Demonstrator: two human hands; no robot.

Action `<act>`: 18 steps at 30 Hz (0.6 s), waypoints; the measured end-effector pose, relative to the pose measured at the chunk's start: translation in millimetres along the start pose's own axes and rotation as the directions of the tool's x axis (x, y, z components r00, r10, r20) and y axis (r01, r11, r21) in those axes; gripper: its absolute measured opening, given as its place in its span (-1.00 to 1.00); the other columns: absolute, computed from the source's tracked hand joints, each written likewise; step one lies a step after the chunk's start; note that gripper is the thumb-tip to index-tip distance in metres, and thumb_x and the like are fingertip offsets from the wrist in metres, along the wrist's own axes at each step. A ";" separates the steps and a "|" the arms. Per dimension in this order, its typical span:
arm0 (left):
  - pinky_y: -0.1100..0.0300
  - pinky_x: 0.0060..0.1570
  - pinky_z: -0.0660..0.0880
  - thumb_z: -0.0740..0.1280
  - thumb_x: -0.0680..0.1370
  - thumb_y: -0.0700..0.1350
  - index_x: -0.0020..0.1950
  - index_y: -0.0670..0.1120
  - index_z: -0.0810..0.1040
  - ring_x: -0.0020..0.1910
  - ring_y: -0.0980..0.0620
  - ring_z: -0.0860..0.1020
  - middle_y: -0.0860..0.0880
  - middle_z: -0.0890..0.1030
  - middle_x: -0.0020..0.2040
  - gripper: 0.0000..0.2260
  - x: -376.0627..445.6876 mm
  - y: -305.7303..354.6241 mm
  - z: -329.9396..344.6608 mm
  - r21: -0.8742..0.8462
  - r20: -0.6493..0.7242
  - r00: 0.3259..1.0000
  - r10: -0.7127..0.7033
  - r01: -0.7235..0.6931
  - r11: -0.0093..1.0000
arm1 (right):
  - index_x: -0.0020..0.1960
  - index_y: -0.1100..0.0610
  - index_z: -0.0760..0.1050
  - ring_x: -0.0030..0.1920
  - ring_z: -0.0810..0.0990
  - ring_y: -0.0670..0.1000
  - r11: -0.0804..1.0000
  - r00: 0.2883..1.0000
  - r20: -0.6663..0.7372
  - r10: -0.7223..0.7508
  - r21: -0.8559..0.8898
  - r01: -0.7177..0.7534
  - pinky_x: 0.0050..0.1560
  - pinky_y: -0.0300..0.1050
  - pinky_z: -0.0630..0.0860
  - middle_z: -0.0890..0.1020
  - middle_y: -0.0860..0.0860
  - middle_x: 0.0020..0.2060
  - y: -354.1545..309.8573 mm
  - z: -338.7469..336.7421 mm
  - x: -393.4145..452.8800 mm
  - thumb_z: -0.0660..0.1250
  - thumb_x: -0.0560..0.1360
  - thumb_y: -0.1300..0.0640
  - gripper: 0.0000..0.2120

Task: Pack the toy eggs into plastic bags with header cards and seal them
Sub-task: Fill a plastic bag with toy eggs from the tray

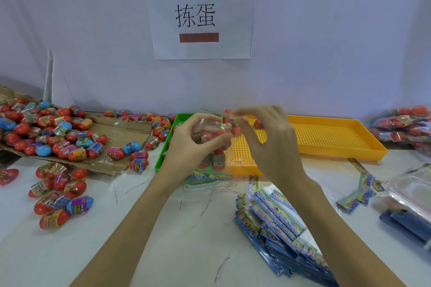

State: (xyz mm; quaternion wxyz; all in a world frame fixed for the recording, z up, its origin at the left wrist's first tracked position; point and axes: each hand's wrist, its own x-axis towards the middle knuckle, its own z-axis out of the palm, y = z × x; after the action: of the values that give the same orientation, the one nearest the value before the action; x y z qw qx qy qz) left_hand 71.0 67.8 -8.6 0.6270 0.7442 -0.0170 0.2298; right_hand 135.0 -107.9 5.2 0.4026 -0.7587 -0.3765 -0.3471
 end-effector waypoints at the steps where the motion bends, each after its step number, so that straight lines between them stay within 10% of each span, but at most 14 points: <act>1: 0.20 -0.13 0.66 0.60 0.44 0.00 0.20 0.00 0.63 -0.06 -0.02 0.75 -0.01 0.76 0.00 -0.63 0.8 0.4 -0.5 -0.030 -0.042 0.999 -0.034 0.033 0.999 | 0.20 0.11 0.62 0.09 0.57 -0.03 0.998 0.998 -0.031 0.061 0.033 -0.060 0.06 -0.23 0.48 0.66 -0.04 0.06 -0.1 -1.9 1.8 0.42 0.62 0.10 -0.82; 6: 0.17 -0.12 0.66 0.59 0.38 0.06 0.08 -0.04 0.67 -0.06 -0.03 0.74 -0.05 0.75 -0.05 -0.66 0.9 -0.8 1.2 -0.164 -0.085 0.986 -0.142 0.126 0.978 | 0.16 0.00 0.67 -0.01 0.69 -0.16 0.732 0.794 0.408 0.451 0.339 -0.590 -0.03 -0.20 0.64 0.73 -0.16 -0.05 0.0 0.2 2.0 0.47 0.47 -0.19 -0.63; 18: 0.23 -0.07 0.63 0.42 0.62 -0.07 0.18 -0.23 0.64 0.05 -0.05 0.73 -0.12 0.76 0.05 -0.74 2.0 -0.6 3.4 -0.316 -0.057 0.978 -0.199 0.171 0.933 | 0.04 0.09 0.72 -0.07 0.71 -0.12 0.480 0.679 0.417 0.605 0.490 -0.728 -0.17 -0.29 0.56 0.76 -0.02 -0.11 11.4 -5.5 0.3 0.46 0.57 0.10 -0.90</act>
State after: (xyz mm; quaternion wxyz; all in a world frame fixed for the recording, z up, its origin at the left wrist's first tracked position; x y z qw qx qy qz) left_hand 74.0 65.2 -8.8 0.7547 0.6243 0.0449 0.1967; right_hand 143.6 -117.1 3.9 0.6939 -0.6955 -0.1783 0.0551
